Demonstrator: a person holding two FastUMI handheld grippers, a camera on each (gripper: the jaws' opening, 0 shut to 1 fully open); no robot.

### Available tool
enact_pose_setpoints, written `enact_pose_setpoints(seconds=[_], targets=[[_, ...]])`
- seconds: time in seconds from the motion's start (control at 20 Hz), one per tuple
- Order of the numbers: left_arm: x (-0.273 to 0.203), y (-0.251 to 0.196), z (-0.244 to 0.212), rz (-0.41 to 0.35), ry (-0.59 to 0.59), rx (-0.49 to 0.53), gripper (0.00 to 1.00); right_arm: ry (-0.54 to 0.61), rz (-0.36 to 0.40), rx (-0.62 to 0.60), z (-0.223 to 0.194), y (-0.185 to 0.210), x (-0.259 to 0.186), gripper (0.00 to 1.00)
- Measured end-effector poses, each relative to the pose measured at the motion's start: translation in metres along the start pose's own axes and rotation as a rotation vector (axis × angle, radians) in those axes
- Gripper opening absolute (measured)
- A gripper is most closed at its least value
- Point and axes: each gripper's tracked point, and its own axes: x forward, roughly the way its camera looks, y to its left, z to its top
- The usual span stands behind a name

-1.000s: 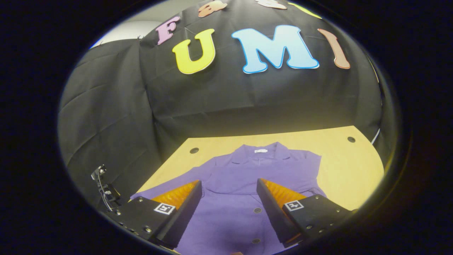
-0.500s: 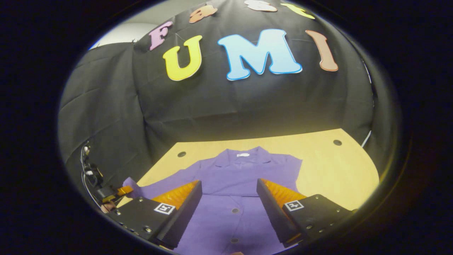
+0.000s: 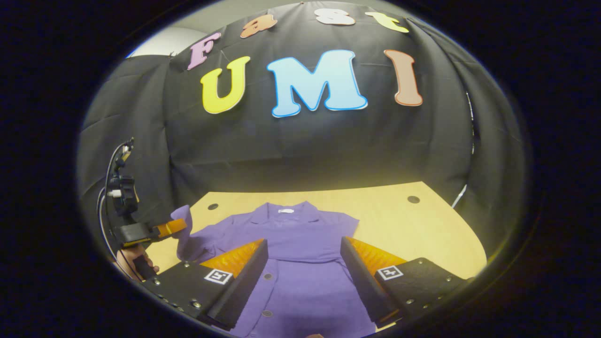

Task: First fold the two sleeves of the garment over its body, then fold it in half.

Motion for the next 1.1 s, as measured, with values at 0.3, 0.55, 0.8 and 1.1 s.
enact_pose_setpoints(seconds=[0.3, 0.55, 0.8, 1.1], targets=[[0.023, -0.112, -0.012, -0.137, 0.016, 0.080, 0.07, 0.025, -0.049, 0.056, -0.014, -0.049, -0.005, 0.96], [0.038, -0.171, -0.027, -0.191, 0.032, 0.106, 0.07, 0.040, -0.058, 0.047, -0.019, -0.080, -0.004, 0.96], [0.057, -0.233, -0.054, -0.247, 0.060, 0.232, 0.06, 0.065, -0.032, 0.039, -0.028, -0.101, 0.005, 0.96], [0.076, -0.288, -0.096, -0.334, 0.116, 0.341, 0.07, 0.096, -0.017, 0.040, -0.036, -0.112, 0.012, 0.96]])
